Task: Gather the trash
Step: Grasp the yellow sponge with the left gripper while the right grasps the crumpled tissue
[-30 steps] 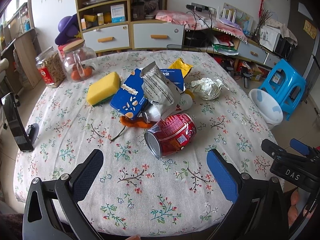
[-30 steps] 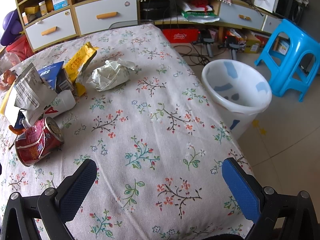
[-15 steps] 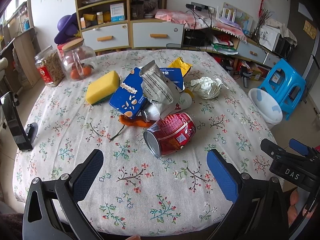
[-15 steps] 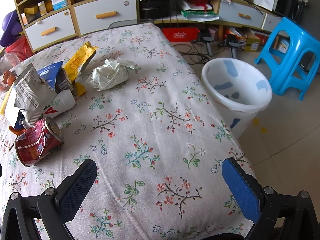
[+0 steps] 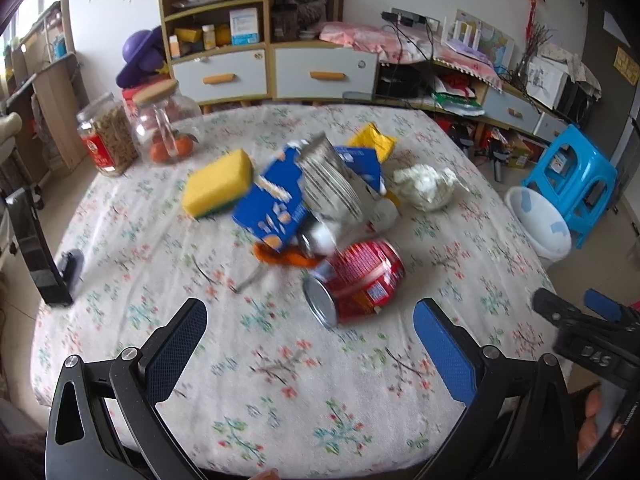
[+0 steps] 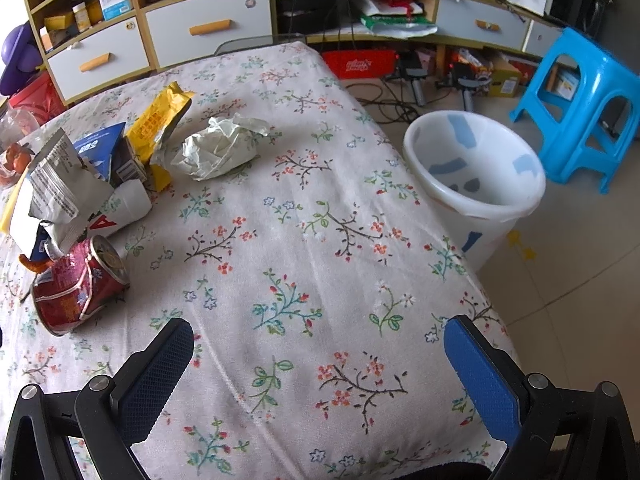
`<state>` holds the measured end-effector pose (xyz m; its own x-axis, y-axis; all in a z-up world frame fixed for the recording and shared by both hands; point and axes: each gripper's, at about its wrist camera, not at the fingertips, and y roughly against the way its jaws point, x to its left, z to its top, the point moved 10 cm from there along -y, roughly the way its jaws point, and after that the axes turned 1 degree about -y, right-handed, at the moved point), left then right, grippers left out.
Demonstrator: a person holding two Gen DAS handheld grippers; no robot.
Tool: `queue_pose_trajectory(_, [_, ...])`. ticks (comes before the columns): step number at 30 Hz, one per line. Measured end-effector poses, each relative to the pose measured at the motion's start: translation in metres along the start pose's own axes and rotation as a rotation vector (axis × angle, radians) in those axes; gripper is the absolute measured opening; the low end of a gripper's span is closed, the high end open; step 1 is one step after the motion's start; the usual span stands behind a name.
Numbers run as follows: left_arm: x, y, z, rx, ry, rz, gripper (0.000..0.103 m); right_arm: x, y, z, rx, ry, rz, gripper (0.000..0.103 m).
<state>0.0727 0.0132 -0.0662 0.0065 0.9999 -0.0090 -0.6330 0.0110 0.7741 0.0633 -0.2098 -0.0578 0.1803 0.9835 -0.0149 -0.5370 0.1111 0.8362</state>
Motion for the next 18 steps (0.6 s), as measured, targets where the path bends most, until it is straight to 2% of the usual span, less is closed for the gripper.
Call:
queue_pose_trajectory(5, [0.023, -0.001, 0.026, -0.009, 0.014, 0.032, 0.103, 0.011, 0.014, 0.03, -0.024, 0.028, 0.009, 0.103])
queue_pose_trajectory(9, [0.048, -0.01, 0.046, 0.033, -0.005, 0.074, 0.103, 0.022, 0.015, 0.057, -0.019, 0.058, 0.028, 0.103])
queue_pose_trajectory(14, [0.081, -0.026, 0.067, 0.101, 0.042, 0.052, 0.103, 0.04, -0.003, 0.087, 0.04, 0.094, 0.063, 0.103])
queue_pose_trajectory(18, [0.099, -0.055, 0.074, 0.185, 0.068, 0.02, 0.103, 0.058, -0.03, 0.105, 0.118, 0.1, 0.108, 0.103])
